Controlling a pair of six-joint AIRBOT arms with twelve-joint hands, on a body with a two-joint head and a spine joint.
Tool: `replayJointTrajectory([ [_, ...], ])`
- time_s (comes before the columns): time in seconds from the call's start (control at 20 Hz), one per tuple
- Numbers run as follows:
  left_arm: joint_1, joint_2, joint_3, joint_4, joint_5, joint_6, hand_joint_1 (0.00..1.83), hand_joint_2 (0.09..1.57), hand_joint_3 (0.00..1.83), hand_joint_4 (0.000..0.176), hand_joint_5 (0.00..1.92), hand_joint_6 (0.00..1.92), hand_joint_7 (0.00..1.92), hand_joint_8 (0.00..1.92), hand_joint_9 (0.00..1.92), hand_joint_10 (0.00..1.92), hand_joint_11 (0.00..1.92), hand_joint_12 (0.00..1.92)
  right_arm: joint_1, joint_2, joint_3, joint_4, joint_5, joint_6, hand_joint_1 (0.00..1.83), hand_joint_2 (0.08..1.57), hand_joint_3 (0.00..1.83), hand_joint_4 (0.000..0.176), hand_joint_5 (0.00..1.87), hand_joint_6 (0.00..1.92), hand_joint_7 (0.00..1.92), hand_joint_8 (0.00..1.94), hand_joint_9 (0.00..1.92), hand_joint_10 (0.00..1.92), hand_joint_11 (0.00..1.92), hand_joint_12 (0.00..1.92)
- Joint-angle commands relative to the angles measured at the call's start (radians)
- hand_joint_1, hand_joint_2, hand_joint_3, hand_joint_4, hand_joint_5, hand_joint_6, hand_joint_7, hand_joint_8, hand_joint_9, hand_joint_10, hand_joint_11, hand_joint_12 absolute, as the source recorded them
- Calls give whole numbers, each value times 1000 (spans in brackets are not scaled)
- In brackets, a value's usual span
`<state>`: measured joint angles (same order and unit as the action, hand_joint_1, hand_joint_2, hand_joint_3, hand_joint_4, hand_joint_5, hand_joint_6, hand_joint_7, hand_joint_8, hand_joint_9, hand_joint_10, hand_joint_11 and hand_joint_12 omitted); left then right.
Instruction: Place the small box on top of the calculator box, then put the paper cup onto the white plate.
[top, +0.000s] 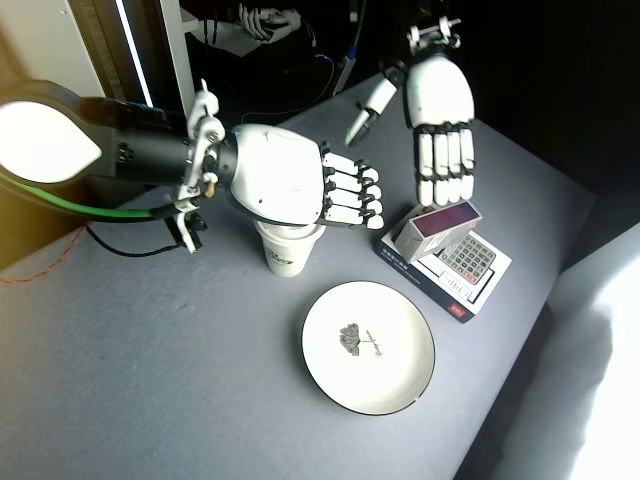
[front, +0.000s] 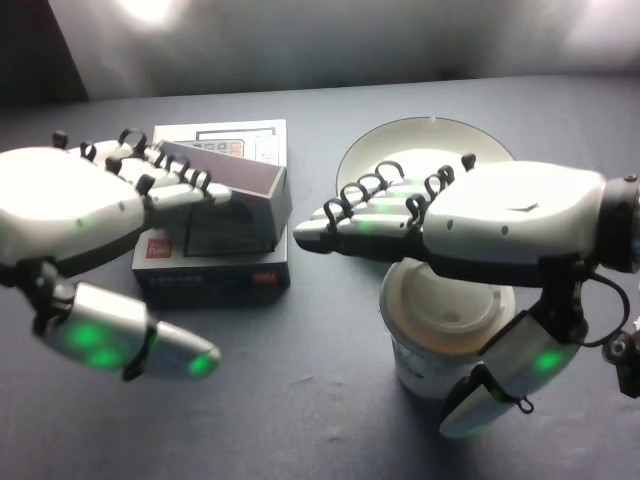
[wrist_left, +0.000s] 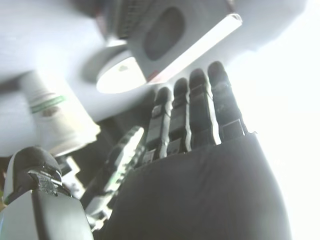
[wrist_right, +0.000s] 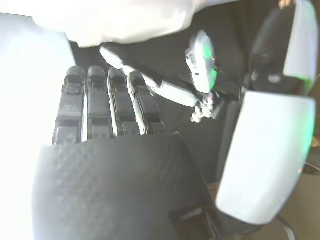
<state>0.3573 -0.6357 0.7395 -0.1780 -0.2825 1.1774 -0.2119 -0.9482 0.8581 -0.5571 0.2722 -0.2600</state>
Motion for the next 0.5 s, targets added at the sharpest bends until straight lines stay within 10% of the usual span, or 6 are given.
replayJointTrajectory([
  [0.0,-4,23,-10,56,-91,-39,224,904,2,0,134,1,131,2,109,0,0,229,3,5,8,32,107,8,1082,720,0,0,0,0,0,0,0,0,0,0],
  [0.2,23,91,-50,356,-77,-303,214,918,5,0,143,4,141,2,120,2,0,251,-9,-10,28,44,116,7,1099,742,6,0,0,0,0,0,0,0,0,0],
  [0.45,64,134,-90,544,-217,-344,187,926,2,0,116,1,117,2,101,1,0,185,-59,-15,54,49,151,4,1065,758,10,0,0,0,0,0,0,0,0,0],
])
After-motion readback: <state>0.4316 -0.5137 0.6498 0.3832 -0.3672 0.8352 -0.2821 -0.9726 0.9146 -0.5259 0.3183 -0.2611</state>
